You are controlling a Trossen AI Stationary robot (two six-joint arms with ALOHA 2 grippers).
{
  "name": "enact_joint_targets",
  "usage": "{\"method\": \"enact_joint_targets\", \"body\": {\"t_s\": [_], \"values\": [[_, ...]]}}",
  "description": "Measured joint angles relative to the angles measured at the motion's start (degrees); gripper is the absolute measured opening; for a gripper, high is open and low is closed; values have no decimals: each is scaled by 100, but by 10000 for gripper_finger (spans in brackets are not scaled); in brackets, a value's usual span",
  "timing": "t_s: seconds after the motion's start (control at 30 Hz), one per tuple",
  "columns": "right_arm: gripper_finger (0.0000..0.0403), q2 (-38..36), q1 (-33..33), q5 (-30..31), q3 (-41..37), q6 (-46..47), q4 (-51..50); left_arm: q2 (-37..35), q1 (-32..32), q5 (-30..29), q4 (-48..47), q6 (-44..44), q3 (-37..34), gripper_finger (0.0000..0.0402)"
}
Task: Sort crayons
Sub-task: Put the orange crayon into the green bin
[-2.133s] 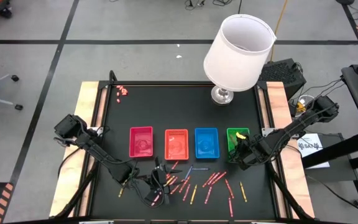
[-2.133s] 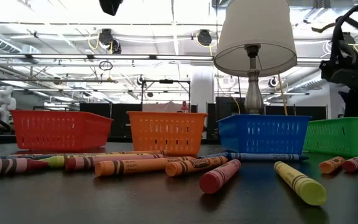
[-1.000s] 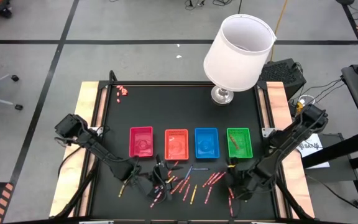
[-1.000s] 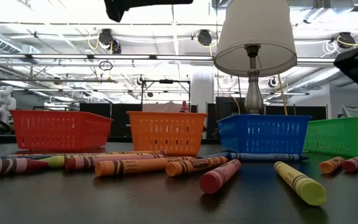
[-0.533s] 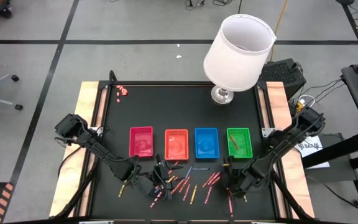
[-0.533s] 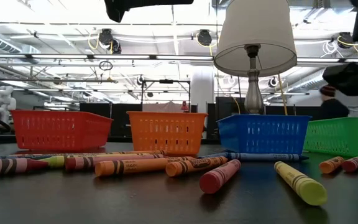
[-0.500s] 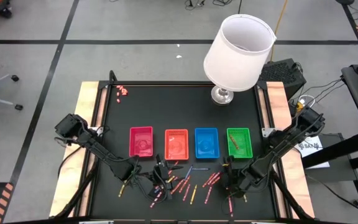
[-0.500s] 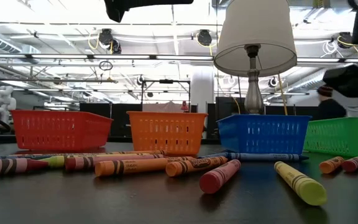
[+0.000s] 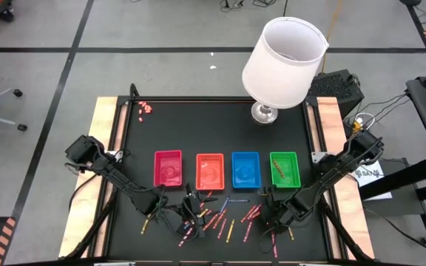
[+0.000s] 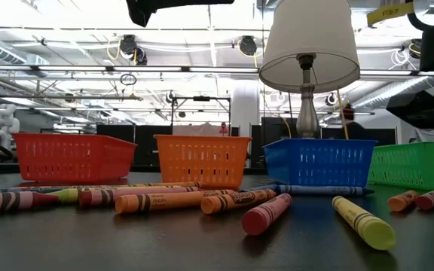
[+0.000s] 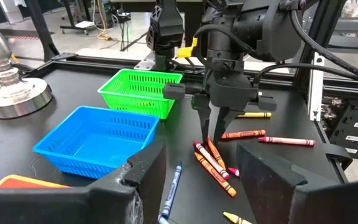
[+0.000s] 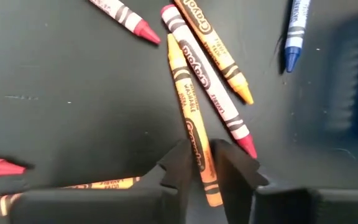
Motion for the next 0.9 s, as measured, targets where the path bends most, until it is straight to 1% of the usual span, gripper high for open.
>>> {"method": "enact_joint_targets", "body": {"t_s": [0.17,0.23,0.5,0.7,0.9], "values": [[12,4,-2,-107,-4,-168,22,0,1,0,-2,2,0,196],[5,4,-4,-149,-6,-245,22,0,1,2,-2,2,0,196],[3,-80,0,-191,-12,-560,30,0,0,2,-2,4,0,196],[1,-435,54,-300,-43,-525,86,0,0,2,-6,4,0,196],[1,-721,194,-218,-34,-468,281,4,1,2,-138,4,0,196]]}}
